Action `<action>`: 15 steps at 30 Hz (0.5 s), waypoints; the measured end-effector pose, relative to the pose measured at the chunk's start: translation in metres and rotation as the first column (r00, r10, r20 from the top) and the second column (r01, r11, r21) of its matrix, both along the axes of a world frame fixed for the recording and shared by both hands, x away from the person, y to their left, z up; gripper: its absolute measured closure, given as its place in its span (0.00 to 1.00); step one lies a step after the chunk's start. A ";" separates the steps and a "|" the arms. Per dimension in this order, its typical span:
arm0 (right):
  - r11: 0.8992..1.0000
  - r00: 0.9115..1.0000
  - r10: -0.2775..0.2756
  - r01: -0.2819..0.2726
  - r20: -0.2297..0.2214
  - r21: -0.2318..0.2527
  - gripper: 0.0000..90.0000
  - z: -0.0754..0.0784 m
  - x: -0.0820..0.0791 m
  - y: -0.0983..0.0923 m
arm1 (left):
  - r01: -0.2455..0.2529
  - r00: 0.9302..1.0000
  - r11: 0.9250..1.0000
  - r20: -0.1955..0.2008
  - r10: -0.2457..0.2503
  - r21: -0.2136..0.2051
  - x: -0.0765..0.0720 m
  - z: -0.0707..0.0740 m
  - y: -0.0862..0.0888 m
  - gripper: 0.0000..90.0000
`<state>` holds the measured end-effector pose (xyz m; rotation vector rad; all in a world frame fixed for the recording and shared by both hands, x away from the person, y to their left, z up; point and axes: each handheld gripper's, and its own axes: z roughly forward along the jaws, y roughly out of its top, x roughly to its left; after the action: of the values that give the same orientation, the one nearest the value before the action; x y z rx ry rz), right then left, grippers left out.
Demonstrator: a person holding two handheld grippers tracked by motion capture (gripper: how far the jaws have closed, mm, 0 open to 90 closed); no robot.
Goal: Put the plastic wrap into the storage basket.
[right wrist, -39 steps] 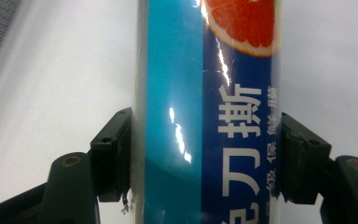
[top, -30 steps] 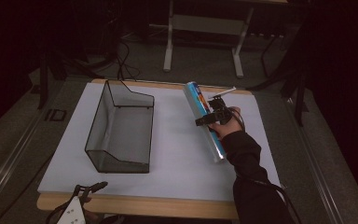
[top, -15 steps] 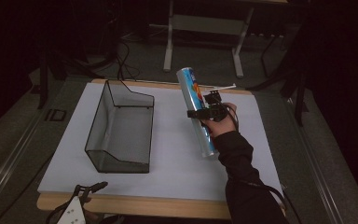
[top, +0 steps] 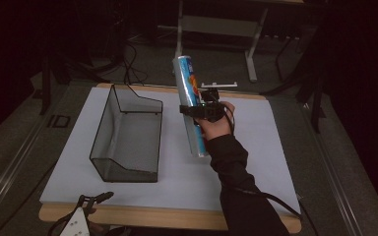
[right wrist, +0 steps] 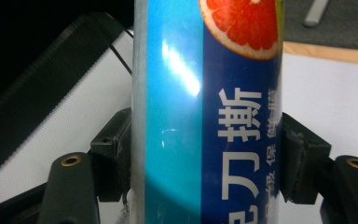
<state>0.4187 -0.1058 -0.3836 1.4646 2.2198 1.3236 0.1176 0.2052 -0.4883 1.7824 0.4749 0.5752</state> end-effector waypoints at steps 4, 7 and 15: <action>0.999 1.000 -0.015 0.014 0.027 0.044 0.35 0.005 -0.003 0.017 | 0.002 1.000 1.000 0.001 -0.002 0.000 0.000 0.000 0.000 0.00; 0.998 0.999 -0.013 0.011 0.031 0.064 0.35 0.009 -0.004 0.028 | 0.003 1.000 1.000 0.001 -0.003 -0.001 0.000 0.000 0.000 0.00; 0.993 0.998 -0.032 0.026 0.057 0.117 0.35 0.012 -0.006 0.059 | 0.008 1.000 1.000 0.001 -0.008 -0.001 -0.001 0.000 0.000 0.00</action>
<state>0.4122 -0.0470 -0.3711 1.4699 2.1097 1.4896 0.1170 0.2054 -0.4880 1.7819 0.4669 0.5699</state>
